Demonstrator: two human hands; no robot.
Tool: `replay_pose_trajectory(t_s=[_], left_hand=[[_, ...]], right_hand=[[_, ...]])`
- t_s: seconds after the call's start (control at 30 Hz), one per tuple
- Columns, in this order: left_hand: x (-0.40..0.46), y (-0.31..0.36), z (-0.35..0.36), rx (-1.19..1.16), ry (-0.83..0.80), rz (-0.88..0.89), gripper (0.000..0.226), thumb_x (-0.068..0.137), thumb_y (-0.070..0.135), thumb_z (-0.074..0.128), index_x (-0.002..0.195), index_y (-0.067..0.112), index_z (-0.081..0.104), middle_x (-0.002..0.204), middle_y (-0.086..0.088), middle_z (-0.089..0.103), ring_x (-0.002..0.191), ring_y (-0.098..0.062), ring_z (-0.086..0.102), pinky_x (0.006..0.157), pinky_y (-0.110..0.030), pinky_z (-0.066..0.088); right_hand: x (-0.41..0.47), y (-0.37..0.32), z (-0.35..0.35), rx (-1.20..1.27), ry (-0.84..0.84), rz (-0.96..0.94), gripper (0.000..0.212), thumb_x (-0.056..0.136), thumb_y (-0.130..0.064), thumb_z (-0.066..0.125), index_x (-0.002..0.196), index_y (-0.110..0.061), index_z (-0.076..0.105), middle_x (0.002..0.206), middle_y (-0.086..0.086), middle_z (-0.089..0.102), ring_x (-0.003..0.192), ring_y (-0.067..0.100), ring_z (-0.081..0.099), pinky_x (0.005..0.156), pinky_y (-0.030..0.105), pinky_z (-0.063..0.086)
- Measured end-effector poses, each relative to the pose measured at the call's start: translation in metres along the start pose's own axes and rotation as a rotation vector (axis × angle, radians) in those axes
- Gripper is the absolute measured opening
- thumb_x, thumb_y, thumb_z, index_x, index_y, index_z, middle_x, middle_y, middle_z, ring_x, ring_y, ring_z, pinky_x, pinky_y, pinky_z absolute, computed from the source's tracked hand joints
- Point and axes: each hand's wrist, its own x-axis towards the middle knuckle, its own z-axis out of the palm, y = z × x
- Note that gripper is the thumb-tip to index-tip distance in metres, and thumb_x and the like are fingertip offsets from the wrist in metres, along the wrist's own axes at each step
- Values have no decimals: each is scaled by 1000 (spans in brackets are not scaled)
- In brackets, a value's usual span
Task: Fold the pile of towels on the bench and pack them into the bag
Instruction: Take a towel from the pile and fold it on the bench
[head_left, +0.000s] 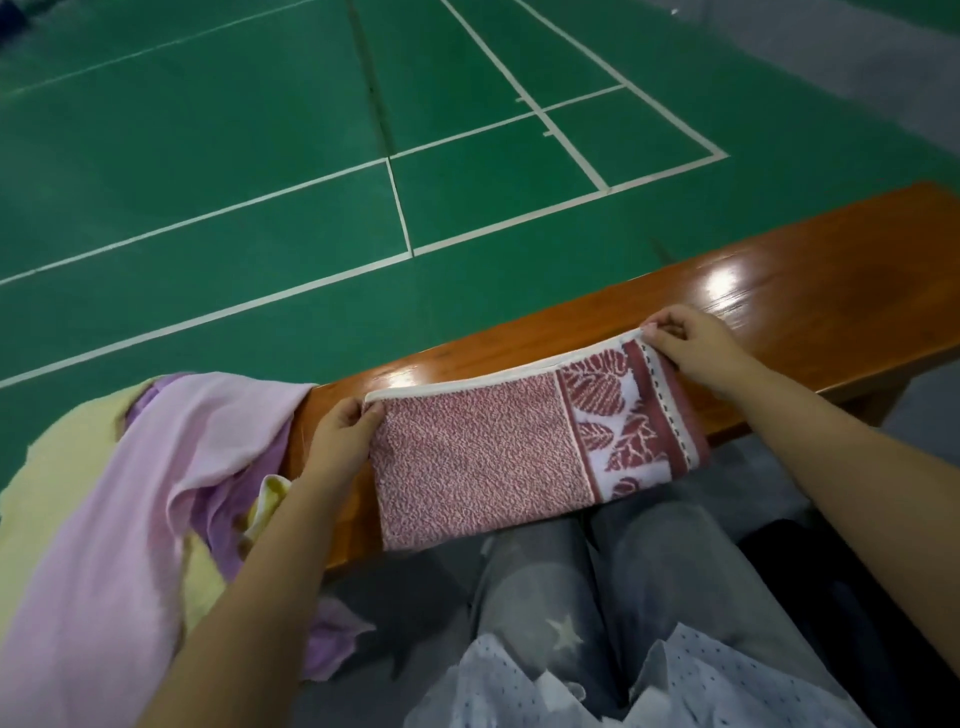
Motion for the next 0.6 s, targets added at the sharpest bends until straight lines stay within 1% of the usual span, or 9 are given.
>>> replay_pose_trajectory(t_s=[0.03, 0.07, 0.2, 0.27, 0.33, 0.4, 0.5, 0.6], left_hand=[[8, -2, 2, 54, 18, 4, 11, 99, 28, 51, 105, 22, 57, 102, 5, 61, 101, -20, 57, 92, -39, 48], [13, -3, 4, 107, 34, 8, 10, 99, 28, 51, 104, 21, 56, 101, 4, 60, 100, -20, 56, 90, -38, 45], [28, -9, 11, 276, 114, 19, 13, 100, 26, 49, 100, 16, 57, 95, 0, 59, 86, -17, 51, 79, -32, 37], [34, -12, 13, 314, 162, 18, 13, 100, 26, 49, 97, 16, 56, 91, 0, 59, 76, -12, 49, 73, -30, 34], [39, -13, 14, 322, 197, 14, 16, 100, 28, 48, 97, 16, 58, 91, -2, 61, 72, -9, 47, 68, -29, 32], [43, -14, 15, 341, 213, 2, 21, 100, 30, 47, 106, 14, 60, 96, -4, 63, 76, -12, 49, 71, -29, 32], [47, -16, 16, 389, 202, -2, 31, 101, 31, 46, 120, 11, 59, 109, -6, 63, 90, -15, 49, 77, -30, 31], [51, -15, 14, 386, 194, -52, 32, 99, 32, 49, 121, 11, 58, 115, -8, 64, 94, -18, 52, 78, -32, 35]], right_hand=[[8, 2, 4, -36, 2, -5, 9, 96, -24, 53, 101, -18, 57, 91, -3, 60, 84, 12, 59, 62, 25, 46], [14, 5, 9, -77, 0, -13, 10, 96, -25, 53, 102, -18, 57, 91, -5, 59, 84, 11, 58, 62, 24, 45], [34, 14, 19, -208, -16, -30, 11, 97, -31, 51, 100, -22, 56, 92, -6, 60, 84, 11, 58, 61, 26, 45], [40, 16, 21, -250, -19, -43, 11, 97, -33, 50, 99, -23, 55, 90, -4, 61, 82, 13, 59, 60, 28, 45], [45, 15, 23, -310, -14, -58, 12, 97, -34, 49, 99, -23, 54, 88, -4, 61, 78, 12, 58, 58, 26, 43], [48, 14, 25, -372, -12, -66, 14, 98, -35, 48, 100, -23, 53, 86, -2, 61, 75, 13, 59, 56, 26, 43], [52, 15, 27, -447, -13, -72, 19, 98, -34, 46, 105, -19, 54, 89, 1, 62, 75, 15, 59, 57, 27, 45], [55, 12, 29, -515, -33, -40, 25, 98, -32, 47, 114, -14, 52, 101, 5, 61, 84, 19, 58, 66, 31, 46]])
